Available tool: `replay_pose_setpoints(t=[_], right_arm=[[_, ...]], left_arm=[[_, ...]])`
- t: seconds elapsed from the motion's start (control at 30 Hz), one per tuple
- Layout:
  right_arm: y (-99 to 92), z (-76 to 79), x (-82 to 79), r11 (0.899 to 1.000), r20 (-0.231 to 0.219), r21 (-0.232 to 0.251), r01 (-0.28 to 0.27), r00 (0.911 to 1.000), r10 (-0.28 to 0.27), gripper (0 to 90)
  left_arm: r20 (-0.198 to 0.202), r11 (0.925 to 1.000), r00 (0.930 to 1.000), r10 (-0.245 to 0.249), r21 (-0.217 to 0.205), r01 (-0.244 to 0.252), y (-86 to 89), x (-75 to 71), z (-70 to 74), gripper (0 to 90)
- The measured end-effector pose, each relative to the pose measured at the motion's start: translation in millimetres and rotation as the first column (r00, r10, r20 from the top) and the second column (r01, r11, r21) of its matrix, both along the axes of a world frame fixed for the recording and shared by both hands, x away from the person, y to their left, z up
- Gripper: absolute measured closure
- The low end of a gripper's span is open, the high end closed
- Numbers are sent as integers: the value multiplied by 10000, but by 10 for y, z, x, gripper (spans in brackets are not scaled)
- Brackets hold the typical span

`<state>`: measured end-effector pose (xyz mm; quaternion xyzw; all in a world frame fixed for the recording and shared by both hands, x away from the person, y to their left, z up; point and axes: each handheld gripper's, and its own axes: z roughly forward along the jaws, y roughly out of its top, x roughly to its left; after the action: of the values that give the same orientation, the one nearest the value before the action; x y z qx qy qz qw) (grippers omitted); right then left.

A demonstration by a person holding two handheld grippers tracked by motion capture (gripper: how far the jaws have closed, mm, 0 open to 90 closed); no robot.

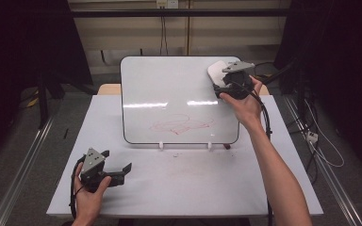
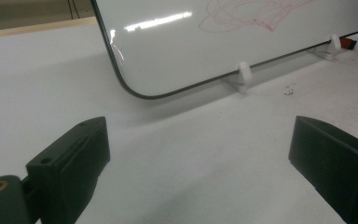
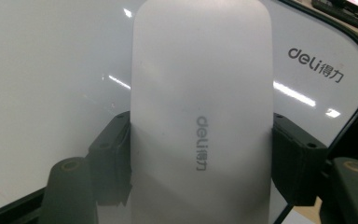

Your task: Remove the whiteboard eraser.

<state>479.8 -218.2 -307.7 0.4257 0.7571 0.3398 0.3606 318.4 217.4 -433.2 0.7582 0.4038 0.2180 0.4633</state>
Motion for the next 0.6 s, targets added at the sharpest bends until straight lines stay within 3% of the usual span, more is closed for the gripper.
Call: replay_pose_setpoints(t=[0.17,0.2,0.43,0.6], right_arm=[[-26,-8,-22,9996,39,255,-78,10000,77,317],[-32,11,-49,9985,156,493,-223,9996,215,317],[-49,48,-134,9982,492,542,-263,9985,236,317],[-74,41,-195,9977,674,630,-267,9975,225,317]], left_arm=[[18,10000,10000,-13,-52,13,-11,-3,0,51],[14,10000,10000,0,-40,0,-11,-2,-1,51],[26,10000,10000,-64,28,63,-44,39,2,51],[-30,9998,9999,104,-156,-104,0,38,-9,51]])
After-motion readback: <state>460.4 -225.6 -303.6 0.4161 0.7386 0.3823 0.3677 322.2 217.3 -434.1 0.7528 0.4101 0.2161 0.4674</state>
